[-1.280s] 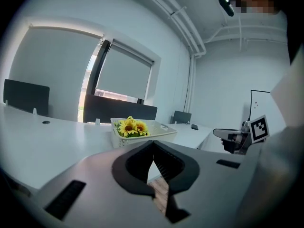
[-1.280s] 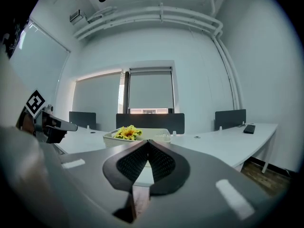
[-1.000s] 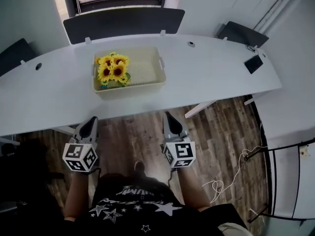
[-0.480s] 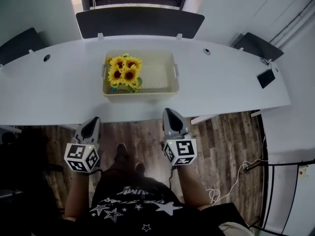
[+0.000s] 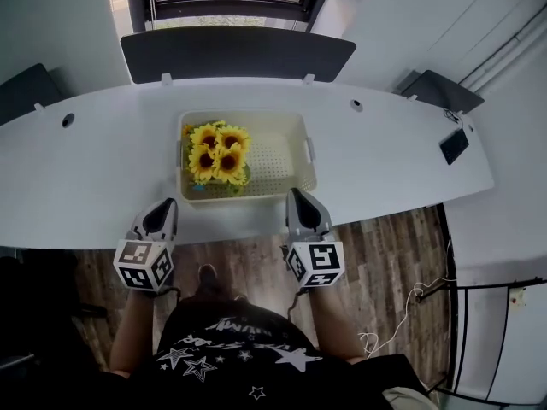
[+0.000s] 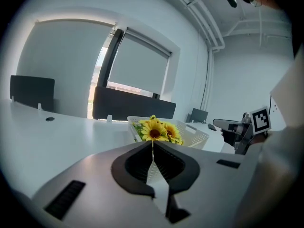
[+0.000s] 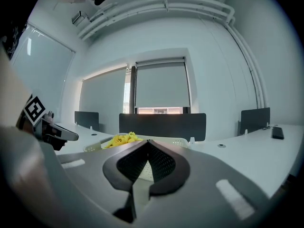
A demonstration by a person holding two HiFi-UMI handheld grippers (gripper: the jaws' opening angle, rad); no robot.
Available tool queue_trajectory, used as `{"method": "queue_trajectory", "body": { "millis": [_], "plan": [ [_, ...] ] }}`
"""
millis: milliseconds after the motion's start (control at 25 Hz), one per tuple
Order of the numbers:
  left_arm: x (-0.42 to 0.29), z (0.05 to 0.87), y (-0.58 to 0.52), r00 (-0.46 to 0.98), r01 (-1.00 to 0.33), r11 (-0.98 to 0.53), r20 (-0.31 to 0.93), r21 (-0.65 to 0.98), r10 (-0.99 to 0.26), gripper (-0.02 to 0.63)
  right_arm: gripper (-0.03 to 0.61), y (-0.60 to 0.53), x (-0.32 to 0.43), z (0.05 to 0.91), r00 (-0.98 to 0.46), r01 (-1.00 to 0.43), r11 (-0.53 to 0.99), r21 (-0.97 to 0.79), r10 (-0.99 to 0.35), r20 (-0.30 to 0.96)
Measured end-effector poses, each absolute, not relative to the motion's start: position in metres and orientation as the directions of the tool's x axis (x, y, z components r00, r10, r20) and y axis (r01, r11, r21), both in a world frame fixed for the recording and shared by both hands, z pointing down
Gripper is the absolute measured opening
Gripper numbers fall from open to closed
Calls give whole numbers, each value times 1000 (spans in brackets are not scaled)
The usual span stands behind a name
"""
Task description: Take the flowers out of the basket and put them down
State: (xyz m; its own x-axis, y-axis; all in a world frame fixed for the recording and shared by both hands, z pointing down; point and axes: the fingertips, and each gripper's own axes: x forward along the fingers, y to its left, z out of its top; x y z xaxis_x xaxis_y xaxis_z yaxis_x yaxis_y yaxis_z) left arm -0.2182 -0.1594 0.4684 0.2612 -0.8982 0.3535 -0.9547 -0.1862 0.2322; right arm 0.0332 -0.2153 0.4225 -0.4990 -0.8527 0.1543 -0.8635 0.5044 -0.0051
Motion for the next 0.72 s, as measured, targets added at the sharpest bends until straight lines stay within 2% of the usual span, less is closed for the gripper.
{"method": "queue_trajectory", "body": {
  "millis": [360, 480, 720],
  "plan": [
    [-229, 481, -200, 339, -931, -249, 382, 267, -860, 15, 2, -259, 4, 414, -457, -885, 465, 27, -878, 142],
    [-225, 484, -204, 369, -922, -279, 387, 269, -845, 95, 2, -262, -3, 415, -443, -891, 453, 38, -884, 146],
    [-222, 498, -213, 365, -921, -255, 422, 294, -830, 139, 2, -269, -2, 422, -448, -888, 459, 38, -880, 159]
  ]
}}
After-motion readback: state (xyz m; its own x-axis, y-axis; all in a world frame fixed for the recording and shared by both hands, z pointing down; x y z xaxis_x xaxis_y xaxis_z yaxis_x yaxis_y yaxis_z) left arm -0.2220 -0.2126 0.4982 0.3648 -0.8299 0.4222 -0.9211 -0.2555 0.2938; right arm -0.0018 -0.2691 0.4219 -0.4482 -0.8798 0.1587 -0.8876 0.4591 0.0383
